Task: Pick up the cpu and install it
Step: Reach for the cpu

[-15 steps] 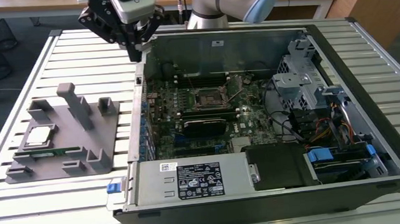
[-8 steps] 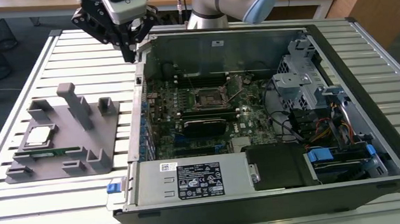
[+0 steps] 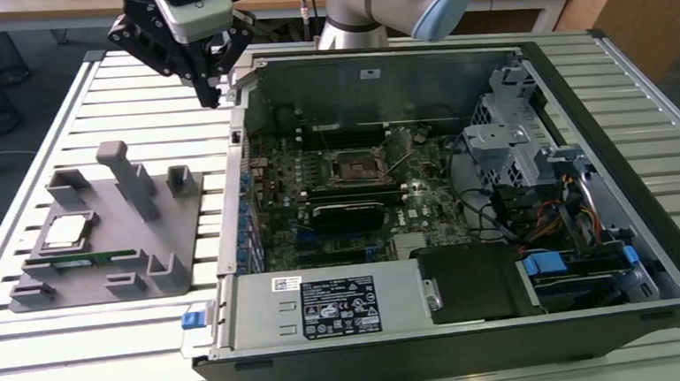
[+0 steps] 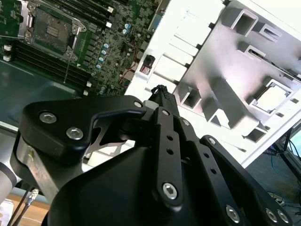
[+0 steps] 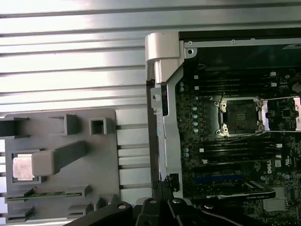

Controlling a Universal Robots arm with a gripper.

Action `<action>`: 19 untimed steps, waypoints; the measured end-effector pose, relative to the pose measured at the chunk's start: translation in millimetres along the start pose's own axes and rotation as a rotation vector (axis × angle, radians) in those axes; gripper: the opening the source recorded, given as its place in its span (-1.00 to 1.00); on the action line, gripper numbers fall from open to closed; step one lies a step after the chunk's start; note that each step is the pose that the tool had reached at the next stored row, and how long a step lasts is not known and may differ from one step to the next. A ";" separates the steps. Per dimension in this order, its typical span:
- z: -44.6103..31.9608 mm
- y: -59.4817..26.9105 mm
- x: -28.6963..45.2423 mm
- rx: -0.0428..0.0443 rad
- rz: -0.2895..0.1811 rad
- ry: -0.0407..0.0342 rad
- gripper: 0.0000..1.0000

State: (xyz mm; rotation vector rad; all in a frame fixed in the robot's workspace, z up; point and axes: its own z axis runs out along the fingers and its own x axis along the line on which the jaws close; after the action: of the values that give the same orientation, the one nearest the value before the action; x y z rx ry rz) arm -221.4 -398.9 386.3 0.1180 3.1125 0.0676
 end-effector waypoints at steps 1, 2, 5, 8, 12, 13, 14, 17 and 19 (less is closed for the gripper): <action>0.1 -0.1 1.0 0.0000 0.000 -0.0001 -0.79; 0.1 -0.1 1.9 0.0000 0.000 0.0000 -0.79; 0.2 -0.3 4.3 0.0000 0.000 0.0000 -0.79; 0.4 -0.5 6.8 0.0000 0.000 0.0000 -0.79; 0.7 -0.8 9.8 0.0000 0.000 0.0000 -0.79; 0.7 -0.8 10.6 0.0000 0.000 0.0000 -0.79; 0.8 -0.9 11.3 0.0000 0.000 0.0000 -0.79; 1.0 -1.1 13.4 0.0000 0.000 0.0000 -0.79; 1.1 -1.2 15.0 0.0000 0.000 0.0000 -0.79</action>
State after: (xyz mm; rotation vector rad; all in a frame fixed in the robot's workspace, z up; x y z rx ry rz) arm -236.4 -398.9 384.7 0.1180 3.1125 0.0676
